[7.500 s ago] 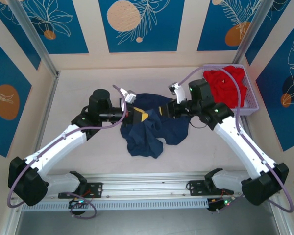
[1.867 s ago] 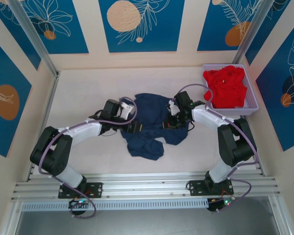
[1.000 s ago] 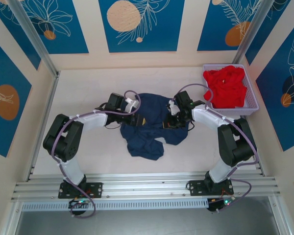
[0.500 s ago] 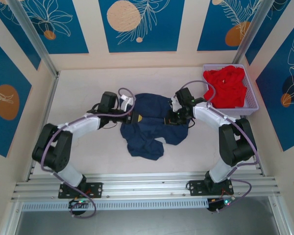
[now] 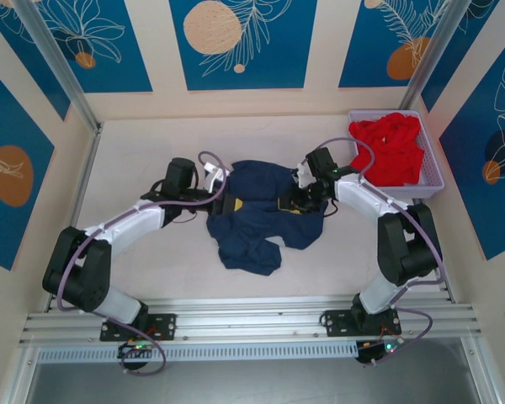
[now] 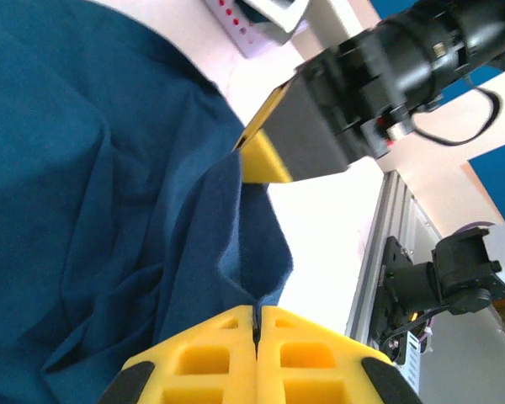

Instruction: Fold the inside-out t-shirt

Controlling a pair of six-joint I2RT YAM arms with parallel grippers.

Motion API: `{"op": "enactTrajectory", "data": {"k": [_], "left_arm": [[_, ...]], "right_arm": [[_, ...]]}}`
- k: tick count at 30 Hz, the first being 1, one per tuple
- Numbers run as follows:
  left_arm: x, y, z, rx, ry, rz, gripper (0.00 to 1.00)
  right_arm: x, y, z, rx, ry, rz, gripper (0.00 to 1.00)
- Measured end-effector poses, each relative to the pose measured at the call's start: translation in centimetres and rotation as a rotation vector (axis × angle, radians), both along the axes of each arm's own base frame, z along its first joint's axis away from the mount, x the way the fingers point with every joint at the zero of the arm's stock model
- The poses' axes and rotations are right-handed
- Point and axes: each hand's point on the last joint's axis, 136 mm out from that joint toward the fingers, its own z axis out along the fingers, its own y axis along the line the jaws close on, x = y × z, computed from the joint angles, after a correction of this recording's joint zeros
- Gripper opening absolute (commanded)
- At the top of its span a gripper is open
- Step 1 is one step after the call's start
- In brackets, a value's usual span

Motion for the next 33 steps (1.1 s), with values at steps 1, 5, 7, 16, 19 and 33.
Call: {"op": "enactTrajectory", "data": {"k": [1, 5, 7, 16, 19, 33], "left_arm": [[0.1, 0.2, -0.1, 0.015, 0.006, 0.013, 0.0], [0.4, 1.0, 0.9, 0.06, -0.006, 0.069, 0.0], [0.6, 1.6, 2.2, 0.077, -0.033, 0.106, 0.0], [2.3, 7.6, 9.8, 0.123, -0.19, 0.385, 0.0], [3.0, 10.2, 11.1, 0.138, -0.204, 0.486, 0.0], [4.4, 17.9, 14.2, 0.187, -0.203, 0.724, 0.0]], "right_arm": [[0.1, 0.1, 0.8, 0.028, -0.014, -0.004, 0.47], [0.9, 0.4, 5.1, 0.153, -0.106, -0.015, 0.55], [1.4, 0.2, 7.6, 0.219, -0.168, -0.025, 0.57], [4.1, -3.8, 5.2, -0.017, -0.242, -0.152, 0.6], [4.7, -5.3, 2.0, -0.147, -0.199, -0.173, 0.61], [7.1, -11.1, -5.8, -0.498, -0.027, -0.22, 0.57]]}}
